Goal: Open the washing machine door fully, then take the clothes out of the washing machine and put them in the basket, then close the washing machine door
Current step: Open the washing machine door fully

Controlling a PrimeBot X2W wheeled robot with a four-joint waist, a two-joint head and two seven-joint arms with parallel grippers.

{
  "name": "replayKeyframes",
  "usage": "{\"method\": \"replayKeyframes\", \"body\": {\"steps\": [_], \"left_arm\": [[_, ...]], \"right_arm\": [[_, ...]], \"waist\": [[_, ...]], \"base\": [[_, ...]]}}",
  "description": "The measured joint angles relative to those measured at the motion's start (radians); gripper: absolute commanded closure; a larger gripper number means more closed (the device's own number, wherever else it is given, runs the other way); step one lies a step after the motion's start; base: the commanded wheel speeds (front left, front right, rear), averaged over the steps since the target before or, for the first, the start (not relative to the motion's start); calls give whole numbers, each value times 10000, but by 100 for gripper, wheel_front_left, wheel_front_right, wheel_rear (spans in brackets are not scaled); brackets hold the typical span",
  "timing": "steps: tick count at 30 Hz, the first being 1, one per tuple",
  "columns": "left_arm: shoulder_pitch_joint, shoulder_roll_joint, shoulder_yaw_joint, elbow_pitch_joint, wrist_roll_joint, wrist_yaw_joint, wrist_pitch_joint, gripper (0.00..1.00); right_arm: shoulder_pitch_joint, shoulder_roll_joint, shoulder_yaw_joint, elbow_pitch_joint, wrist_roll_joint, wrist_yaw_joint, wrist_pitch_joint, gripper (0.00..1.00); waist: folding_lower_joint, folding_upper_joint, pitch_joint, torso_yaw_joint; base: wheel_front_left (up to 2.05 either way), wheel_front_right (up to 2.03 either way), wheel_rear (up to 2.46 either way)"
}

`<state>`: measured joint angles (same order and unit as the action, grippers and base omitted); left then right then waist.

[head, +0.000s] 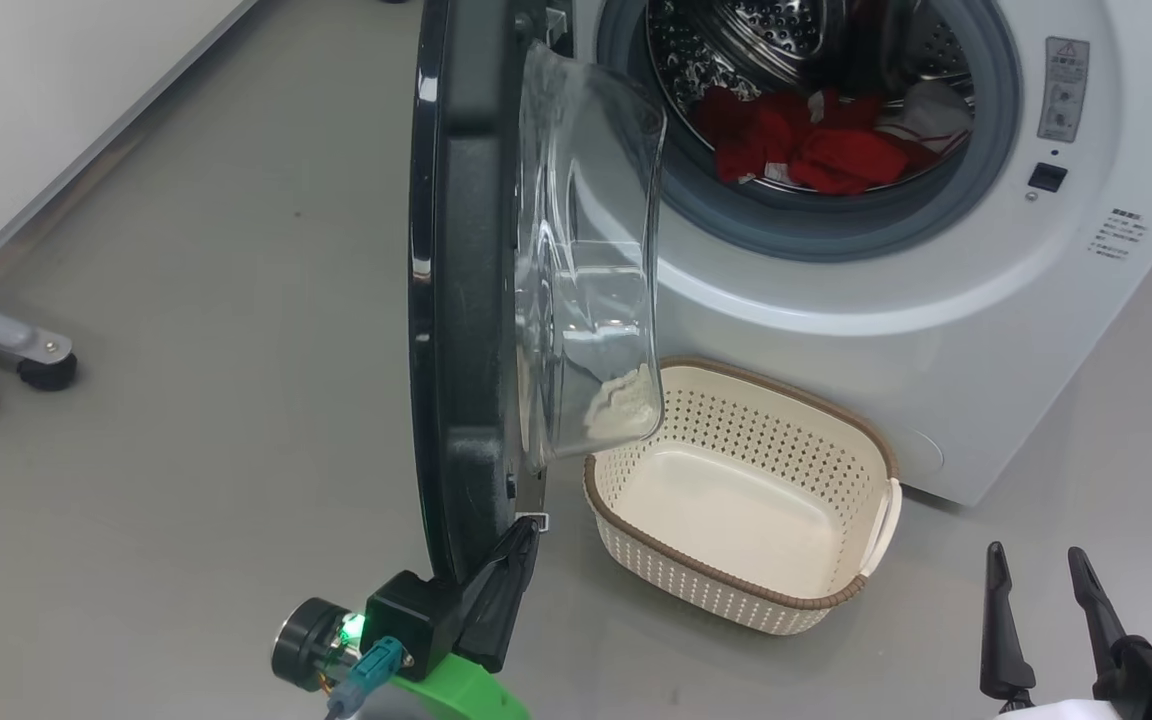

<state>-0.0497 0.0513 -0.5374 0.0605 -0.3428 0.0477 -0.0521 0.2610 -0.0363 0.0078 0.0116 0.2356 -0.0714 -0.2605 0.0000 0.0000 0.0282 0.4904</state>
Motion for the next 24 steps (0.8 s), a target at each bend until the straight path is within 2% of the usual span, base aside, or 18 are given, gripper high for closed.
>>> {"method": "replayKeyframes", "body": {"steps": [6, 15, 24], "left_arm": [[134, 36, 372, -13, 2, 190, -161, 100], [145, 119, 746, -4, 100, 311, -370, 100], [130, 291, 1411, 201, 115, 454, -546, 100]], "right_arm": [[-62, 2, 230, 10, -186, 205, 0, 0], [-298, 2, 397, 232, -280, 424, 0, 0], [-345, 2, 380, 320, -364, 441, 0, 0]], "waist": [[0, 0, 144, 388], [0, 0, 305, 530], [0, 0, 389, 550]], "base": [[0, 0, 0], [0, 0, 0], [0, 0, 0]]}}
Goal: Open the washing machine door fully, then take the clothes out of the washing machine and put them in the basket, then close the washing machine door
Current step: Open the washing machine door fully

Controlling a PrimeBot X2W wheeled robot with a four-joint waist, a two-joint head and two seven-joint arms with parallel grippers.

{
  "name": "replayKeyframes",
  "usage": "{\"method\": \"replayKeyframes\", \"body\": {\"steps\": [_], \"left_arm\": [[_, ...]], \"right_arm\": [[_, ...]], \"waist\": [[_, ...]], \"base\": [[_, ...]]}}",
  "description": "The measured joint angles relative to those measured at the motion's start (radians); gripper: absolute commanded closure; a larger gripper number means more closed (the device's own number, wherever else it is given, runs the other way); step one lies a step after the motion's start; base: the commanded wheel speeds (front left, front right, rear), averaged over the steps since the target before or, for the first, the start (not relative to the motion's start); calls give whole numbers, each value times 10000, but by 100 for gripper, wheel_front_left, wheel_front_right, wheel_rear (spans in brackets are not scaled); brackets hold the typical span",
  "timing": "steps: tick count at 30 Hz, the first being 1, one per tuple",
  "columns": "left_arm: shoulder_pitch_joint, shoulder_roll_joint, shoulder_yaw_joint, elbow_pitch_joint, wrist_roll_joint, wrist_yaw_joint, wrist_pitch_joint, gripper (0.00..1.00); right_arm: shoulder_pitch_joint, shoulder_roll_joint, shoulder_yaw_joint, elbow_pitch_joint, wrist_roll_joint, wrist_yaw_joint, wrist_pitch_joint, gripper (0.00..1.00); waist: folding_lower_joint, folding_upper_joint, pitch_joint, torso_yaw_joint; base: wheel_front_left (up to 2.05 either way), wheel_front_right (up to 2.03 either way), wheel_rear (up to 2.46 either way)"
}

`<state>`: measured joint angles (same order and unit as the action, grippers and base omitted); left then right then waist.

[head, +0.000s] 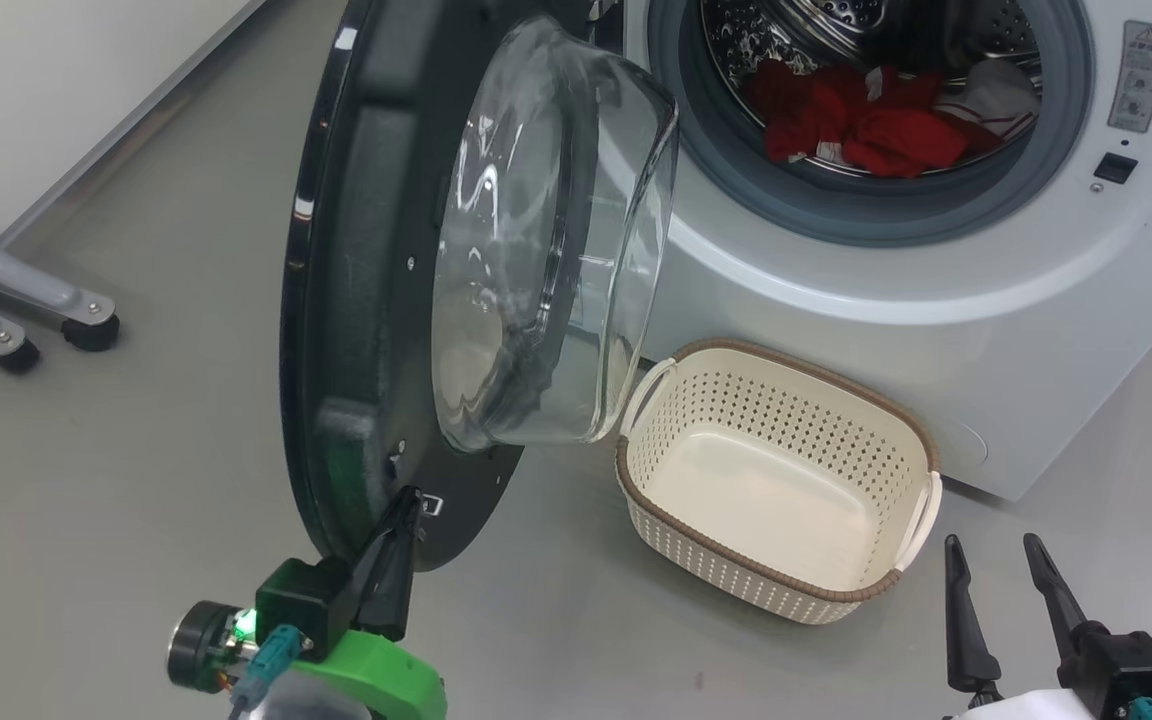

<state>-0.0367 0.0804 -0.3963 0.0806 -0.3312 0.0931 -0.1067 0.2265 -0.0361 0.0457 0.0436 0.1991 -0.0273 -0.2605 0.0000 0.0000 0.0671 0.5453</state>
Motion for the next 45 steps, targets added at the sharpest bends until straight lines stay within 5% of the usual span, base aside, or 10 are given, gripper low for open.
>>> {"method": "replayKeyframes", "body": {"steps": [45], "left_arm": [[-2594, 297, 4640, 2591, -617, 209, -984, 100]], "right_arm": [[-726, -322, -589, -267, -203, 84, 0, 0]], "waist": [[0, 0, 1525, -1207]], "base": [[0, 0, 0]]}}
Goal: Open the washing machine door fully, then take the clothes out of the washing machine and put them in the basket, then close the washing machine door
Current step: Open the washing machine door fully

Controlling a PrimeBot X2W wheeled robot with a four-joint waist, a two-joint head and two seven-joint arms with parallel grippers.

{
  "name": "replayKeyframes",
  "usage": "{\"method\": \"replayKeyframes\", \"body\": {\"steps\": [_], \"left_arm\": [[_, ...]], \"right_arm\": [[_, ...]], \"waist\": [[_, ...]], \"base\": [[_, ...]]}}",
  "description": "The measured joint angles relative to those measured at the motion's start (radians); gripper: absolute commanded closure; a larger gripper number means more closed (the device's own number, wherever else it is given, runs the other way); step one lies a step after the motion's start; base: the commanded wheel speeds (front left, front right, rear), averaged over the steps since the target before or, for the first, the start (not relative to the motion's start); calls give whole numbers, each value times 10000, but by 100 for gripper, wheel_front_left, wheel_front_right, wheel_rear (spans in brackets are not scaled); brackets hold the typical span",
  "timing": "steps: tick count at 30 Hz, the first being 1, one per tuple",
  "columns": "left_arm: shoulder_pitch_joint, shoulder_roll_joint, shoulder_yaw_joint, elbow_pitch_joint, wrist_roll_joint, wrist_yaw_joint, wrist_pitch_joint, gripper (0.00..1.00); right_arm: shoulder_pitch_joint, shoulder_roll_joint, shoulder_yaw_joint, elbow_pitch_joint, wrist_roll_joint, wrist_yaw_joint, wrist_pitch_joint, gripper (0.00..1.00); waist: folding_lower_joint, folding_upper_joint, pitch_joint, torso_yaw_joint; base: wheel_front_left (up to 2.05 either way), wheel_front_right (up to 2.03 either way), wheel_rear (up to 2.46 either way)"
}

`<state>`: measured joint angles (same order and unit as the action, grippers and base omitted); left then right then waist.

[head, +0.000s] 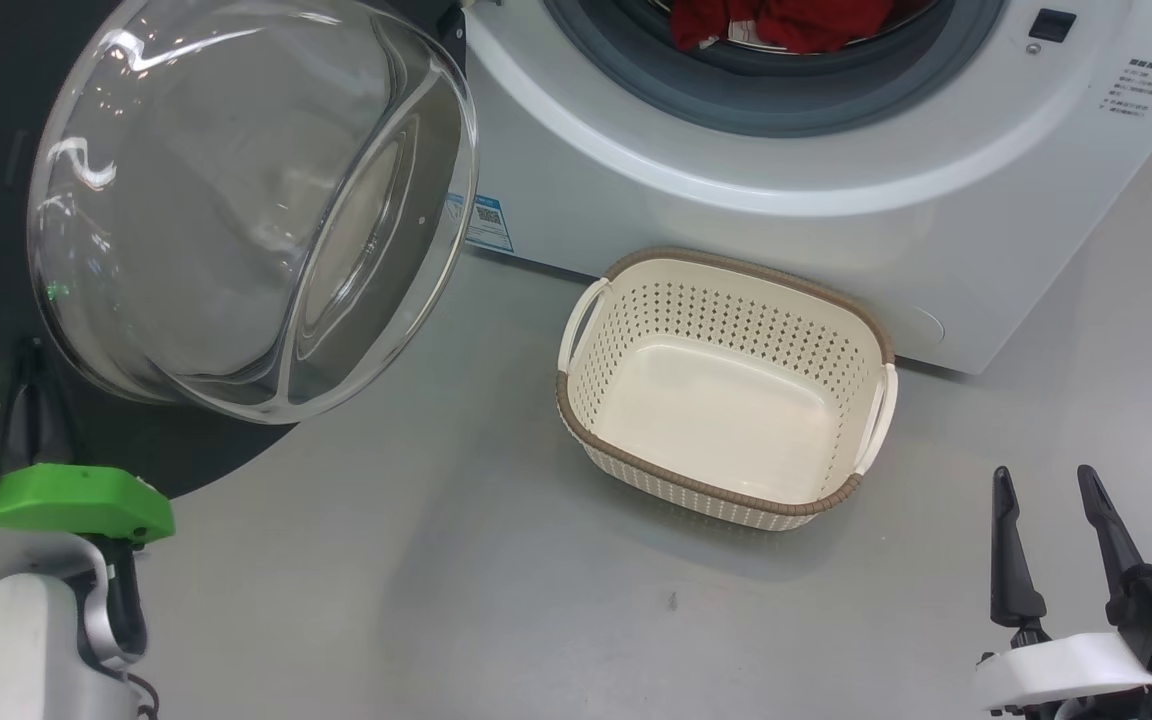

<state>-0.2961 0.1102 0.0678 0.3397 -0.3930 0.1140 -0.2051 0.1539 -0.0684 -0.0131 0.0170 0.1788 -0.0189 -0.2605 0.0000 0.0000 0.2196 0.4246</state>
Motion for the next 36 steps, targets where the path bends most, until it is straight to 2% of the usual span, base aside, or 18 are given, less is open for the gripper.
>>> {"method": "replayKeyframes", "body": {"steps": [10, 19, 20, 30, 36], "left_arm": [[-600, 245, 598, 863, -75, 0, -121, 100], [-853, 291, 616, 1294, -71, 42, -257, 100], [-845, 278, 614, 1331, -65, 42, -267, 100], [-83, -73, 125, 677, 364, 31, -439, 100], [504, -270, -525, 10, 734, -284, -439, 100]], "right_arm": [[-81, 2, -21, 33, 0, 77, 0, 0], [-214, 4, -21, 125, -23, 94, 0, 0], [-237, 6, 2, 190, -29, 176, 0, 0], [-227, 48, 12, 272, -29, 174, 0, 0], [-219, 71, 46, 324, -27, 176, 0, 0]], "waist": [[0, 0, 35, -114], [0, 0, -6, -151], [0, 0, -60, -169], [0, 0, -371, -263], [0, 0, -549, -294]], "base": [[0, 0, 0], [0, 0, 0], [0, 0, 0], [0, 0, 0], [0, 0, 0]]}}
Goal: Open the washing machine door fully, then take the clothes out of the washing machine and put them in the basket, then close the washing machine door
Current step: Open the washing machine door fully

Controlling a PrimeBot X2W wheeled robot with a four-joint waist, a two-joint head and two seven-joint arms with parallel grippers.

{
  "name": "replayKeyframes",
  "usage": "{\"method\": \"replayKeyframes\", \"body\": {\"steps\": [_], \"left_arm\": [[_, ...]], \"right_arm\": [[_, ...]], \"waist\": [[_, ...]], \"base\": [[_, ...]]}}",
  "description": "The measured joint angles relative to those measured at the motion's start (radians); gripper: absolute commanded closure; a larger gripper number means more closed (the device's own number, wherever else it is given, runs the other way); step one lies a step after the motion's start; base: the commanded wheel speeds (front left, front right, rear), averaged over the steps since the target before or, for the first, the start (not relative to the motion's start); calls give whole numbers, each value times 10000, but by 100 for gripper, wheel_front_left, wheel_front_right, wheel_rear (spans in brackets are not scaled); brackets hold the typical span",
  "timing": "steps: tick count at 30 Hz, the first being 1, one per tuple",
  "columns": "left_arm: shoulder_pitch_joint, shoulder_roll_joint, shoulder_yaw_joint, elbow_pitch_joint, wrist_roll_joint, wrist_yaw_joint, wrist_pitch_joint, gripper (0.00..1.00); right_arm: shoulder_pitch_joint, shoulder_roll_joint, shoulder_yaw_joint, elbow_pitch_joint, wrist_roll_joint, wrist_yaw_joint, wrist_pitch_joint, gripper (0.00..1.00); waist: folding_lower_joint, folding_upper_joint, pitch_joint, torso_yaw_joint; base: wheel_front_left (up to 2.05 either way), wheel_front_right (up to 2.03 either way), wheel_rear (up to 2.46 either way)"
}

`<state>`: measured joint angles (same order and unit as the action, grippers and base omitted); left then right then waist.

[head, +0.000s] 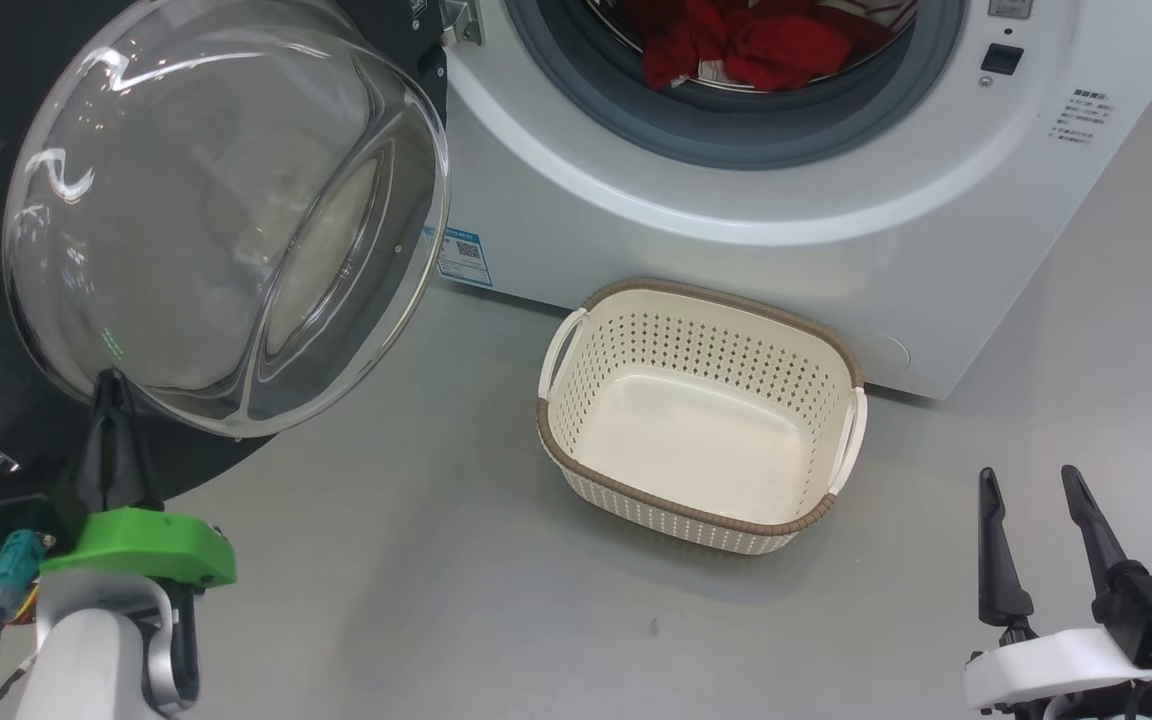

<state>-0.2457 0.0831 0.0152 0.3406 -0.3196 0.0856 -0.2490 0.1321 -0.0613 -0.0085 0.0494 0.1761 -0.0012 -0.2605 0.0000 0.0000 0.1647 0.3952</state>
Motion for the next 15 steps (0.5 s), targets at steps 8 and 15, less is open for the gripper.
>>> {"method": "replayKeyframes", "body": {"steps": [8, 15], "left_arm": [[918, -148, -951, -872, 167, -474, 0, 100], [1514, -286, -1693, -1083, 293, -796, 31, 51]], "right_arm": [[7, 44, 209, 56, -6, 2, 0, 0], [-8, 63, 424, -29, -44, 33, 0, 0]], "waist": [[0, 0, -204, -249], [0, 0, -322, -638]], "base": [[0, 0, 0], [0, 0, 0]]}}
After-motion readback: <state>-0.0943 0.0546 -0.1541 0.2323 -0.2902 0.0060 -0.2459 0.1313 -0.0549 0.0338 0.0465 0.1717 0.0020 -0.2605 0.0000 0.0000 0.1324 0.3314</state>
